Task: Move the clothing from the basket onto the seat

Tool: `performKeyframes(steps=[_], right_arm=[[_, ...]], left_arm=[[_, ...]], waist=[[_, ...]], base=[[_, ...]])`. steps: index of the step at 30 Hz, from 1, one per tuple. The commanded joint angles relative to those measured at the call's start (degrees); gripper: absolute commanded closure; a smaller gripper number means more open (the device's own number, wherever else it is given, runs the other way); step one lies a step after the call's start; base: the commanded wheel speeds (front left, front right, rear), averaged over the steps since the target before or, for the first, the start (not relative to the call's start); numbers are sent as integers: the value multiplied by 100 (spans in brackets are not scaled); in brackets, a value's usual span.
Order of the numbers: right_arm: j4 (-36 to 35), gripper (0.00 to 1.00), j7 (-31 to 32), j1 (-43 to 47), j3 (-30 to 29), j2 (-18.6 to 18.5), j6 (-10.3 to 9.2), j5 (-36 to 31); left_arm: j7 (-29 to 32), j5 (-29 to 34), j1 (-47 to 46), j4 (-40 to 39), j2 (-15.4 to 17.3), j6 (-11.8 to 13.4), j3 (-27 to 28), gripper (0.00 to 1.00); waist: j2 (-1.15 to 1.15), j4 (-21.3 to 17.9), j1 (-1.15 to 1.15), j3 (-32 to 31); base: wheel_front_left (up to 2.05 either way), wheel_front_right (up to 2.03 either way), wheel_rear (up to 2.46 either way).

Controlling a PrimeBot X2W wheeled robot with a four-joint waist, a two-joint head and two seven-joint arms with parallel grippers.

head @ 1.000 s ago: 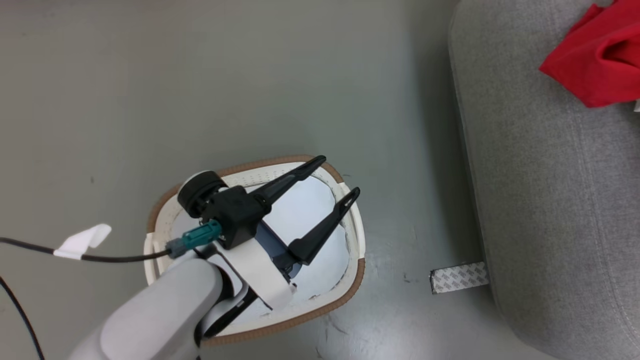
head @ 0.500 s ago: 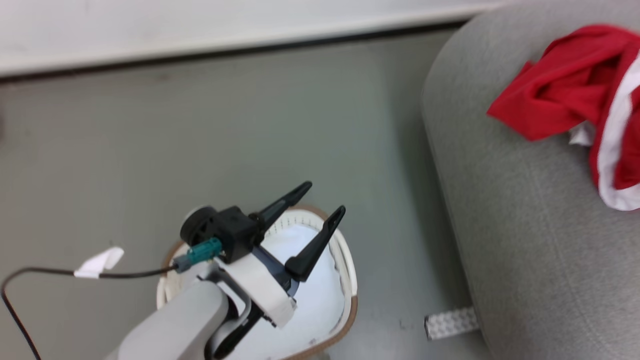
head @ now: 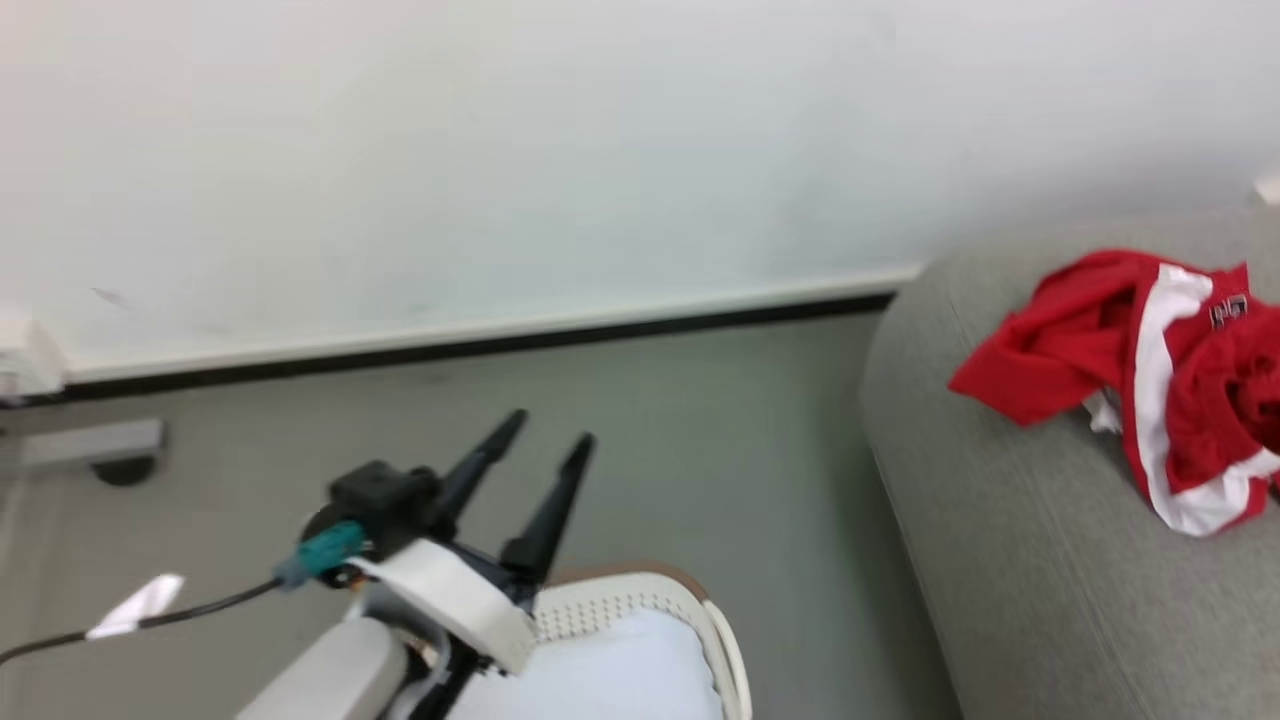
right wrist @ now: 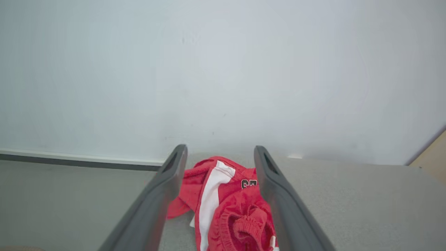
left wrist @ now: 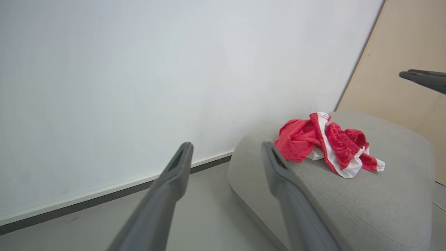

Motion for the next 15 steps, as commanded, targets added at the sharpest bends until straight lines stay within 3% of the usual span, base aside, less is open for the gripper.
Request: performKeyframes(steps=[1,6,10,15], right_arm=[[-411,0,-275,423,-91,75,-13,164],[-929,0,-783,1029,-329,390,-13,189],[-1140,0,-1269,1587,-507,984,-13,22],[-1276,0,-1942,2234,-455,1664,-13,-327]], left_arm=[[-16,-92,204,-70,67,123,303,0],[-16,-138,583,-135,57,272,905,0],[-16,12,1028,-167,-53,447,1598,0],[-15,388,1557,-259,-332,370,2374,0]], waist=[[0,345,2,-376],[0,507,2,-478],[0,614,2,-533],[0,709,2,-564]], base=[[0,0,0],[0,0,0],[0,0,0],[0,0,0]])
